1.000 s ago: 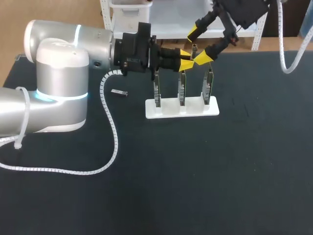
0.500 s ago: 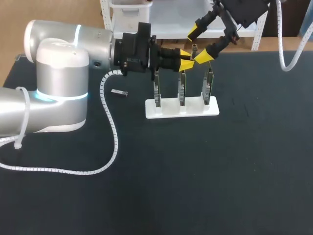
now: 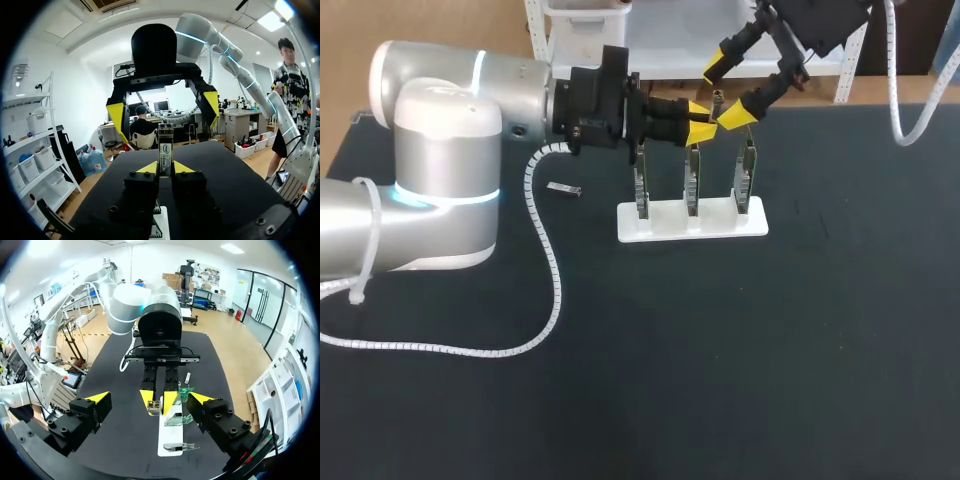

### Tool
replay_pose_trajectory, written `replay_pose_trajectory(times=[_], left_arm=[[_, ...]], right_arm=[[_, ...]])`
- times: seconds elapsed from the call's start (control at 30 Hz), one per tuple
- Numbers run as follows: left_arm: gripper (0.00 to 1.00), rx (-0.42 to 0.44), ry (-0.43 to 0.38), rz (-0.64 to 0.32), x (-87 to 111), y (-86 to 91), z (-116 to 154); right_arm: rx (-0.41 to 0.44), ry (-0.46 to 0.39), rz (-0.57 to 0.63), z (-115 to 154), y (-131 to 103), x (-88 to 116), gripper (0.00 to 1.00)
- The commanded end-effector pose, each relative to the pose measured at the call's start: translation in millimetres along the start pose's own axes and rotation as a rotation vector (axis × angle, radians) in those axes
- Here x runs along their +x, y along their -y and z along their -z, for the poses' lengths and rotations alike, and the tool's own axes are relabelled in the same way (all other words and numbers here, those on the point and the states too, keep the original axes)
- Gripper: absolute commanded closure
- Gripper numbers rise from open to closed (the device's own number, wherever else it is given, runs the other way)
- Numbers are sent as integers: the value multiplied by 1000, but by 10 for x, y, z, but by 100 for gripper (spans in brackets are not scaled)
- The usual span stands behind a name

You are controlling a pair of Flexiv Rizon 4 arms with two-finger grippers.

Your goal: Pick up the optical module with the left hand, and insert it into the network port with the right hand.

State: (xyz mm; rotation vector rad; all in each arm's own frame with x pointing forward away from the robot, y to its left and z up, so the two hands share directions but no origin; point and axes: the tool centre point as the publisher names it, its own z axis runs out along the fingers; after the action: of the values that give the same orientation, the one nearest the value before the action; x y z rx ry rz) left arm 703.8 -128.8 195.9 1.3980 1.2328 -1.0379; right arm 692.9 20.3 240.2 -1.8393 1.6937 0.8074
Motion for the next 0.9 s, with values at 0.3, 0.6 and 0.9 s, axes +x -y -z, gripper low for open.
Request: replay_pose_trajectory(times=[0.3, 0.6, 0.9], left_arm=[[100, 3, -2, 1, -1, -15, -2], [100, 3, -2, 1, -1, -15, -2], [100, 3, -2, 1, -1, -15, -2]], right_arm=[[10, 7, -13, -7, -30, 48, 0], [-4, 8, -8, -13, -13, 37, 0], [-1, 11, -13, -20, -9, 38, 0]])
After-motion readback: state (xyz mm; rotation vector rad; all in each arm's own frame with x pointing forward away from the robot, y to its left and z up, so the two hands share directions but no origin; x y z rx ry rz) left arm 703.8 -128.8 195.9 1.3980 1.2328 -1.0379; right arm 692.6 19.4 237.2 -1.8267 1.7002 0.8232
